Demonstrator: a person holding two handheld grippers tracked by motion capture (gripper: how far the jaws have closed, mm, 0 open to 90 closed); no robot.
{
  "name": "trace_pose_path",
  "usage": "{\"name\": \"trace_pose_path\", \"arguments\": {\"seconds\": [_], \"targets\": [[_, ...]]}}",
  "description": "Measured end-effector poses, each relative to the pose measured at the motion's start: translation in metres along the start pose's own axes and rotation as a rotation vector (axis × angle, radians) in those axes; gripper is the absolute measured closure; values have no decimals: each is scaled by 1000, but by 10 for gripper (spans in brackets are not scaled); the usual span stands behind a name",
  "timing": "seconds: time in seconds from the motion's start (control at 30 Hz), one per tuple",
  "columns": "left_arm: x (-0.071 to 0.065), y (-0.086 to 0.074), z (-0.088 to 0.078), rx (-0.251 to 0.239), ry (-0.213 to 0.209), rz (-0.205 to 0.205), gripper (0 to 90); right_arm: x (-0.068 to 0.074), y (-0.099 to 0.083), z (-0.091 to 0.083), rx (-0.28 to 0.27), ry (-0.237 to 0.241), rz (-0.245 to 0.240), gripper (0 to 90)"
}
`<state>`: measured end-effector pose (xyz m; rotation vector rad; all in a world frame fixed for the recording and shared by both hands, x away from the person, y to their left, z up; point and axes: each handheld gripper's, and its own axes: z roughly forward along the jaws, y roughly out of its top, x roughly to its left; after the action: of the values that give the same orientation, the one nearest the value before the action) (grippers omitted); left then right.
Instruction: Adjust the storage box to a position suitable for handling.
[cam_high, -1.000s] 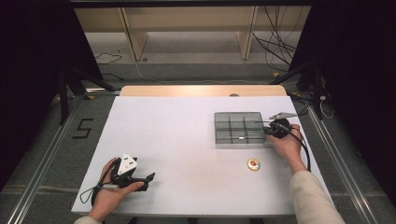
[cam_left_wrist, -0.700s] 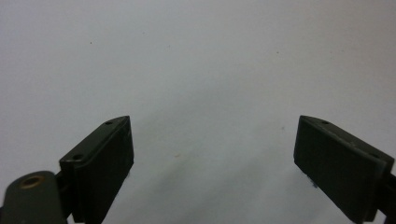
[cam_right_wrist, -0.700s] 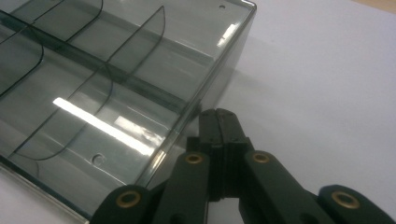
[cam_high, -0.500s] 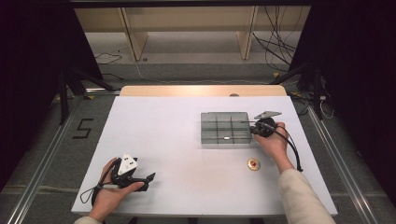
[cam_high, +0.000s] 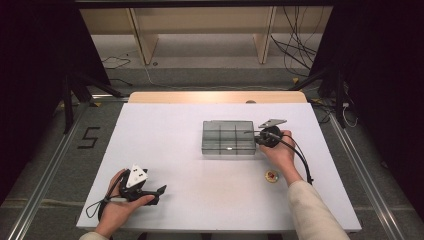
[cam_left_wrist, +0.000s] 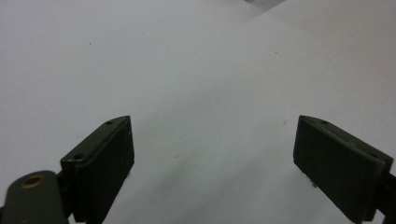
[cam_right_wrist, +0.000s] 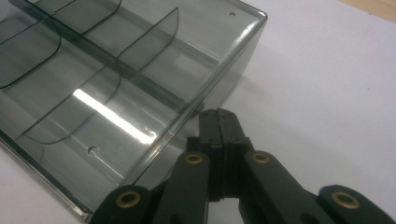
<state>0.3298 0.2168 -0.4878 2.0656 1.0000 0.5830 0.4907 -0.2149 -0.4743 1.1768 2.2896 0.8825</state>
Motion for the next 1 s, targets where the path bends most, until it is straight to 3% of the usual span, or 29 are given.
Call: {"name": "trace_pose_path", "arguments": {"seconds": [0.33, 0.67, 0.8, 0.87, 1.0], "targets": [[0, 0, 0, -6, 2, -3, 122, 18, 9, 10, -5, 31, -16, 900], [0, 0, 0, -4, -1, -2, 123, 25, 15, 17, 6, 32, -11, 900], [0, 0, 0, -5, -1, -1, 123, 22, 21, 14, 9, -16, 0, 900], [0, -1, 0, -4, -2, -1, 123, 18, 33, 10, -3, -56, 18, 900], [1, -1, 0, -2, -4, 0, 124, 19, 52, 8, -41, -77, 30, 900]]}}
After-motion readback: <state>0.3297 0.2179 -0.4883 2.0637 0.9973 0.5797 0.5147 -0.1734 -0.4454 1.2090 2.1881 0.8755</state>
